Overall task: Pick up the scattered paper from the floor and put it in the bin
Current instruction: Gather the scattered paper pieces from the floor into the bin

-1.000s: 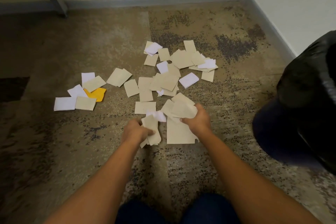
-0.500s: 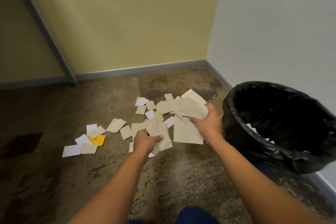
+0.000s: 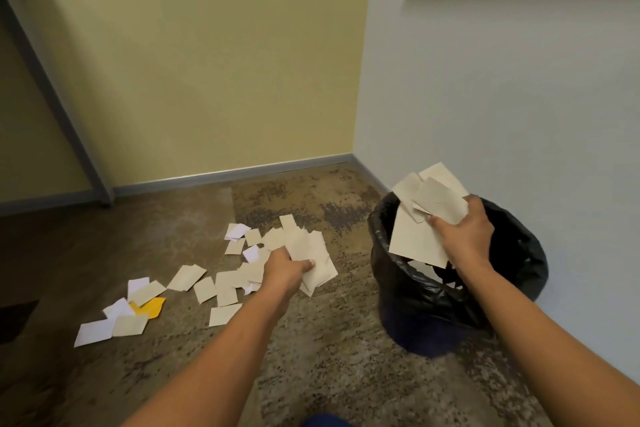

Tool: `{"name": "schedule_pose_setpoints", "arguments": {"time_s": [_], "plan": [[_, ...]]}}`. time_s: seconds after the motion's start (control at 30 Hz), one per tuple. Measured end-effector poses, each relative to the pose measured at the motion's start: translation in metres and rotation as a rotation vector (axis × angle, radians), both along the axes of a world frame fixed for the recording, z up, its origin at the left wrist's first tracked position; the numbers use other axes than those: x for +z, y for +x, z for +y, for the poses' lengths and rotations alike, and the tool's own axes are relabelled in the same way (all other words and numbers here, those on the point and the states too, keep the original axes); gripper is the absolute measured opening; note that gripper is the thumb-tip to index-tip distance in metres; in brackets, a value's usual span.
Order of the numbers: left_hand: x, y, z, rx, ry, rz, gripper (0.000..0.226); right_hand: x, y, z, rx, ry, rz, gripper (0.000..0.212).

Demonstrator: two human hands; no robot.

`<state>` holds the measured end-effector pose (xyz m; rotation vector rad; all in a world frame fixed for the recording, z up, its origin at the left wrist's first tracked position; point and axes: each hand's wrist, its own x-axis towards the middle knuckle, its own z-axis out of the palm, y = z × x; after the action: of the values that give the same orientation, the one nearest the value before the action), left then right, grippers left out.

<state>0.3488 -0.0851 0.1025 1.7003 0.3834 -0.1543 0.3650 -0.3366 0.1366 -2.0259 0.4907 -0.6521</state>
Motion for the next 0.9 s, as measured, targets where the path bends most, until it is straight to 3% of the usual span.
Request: {"name": "schedule_pose_setpoints", "arguments": {"time_s": [0.23, 0.4, 0.5, 0.9], "plan": [[-0.005, -0.002, -0.027, -0.013, 0.026, 0.01, 0.041, -0.038, -0.007, -0.054, -0.201, 0.143, 0.066, 0.057], [-0.003, -0.002, -0.065, -0.052, 0.053, -0.033, 0.038, -0.052, -0.002, -0.058, -0.123, -0.001, 0.186, 0.064], [0.004, 0.006, -0.087, -0.054, 0.05, -0.1, 0.036, -0.057, -0.001, -0.055, -0.092, -0.113, 0.185, 0.055], [0.035, 0.03, -0.162, -0.125, -0.311, -0.016, 0.031, -0.062, 0.0, -0.051, -0.039, -0.244, 0.068, 0.024]]}}
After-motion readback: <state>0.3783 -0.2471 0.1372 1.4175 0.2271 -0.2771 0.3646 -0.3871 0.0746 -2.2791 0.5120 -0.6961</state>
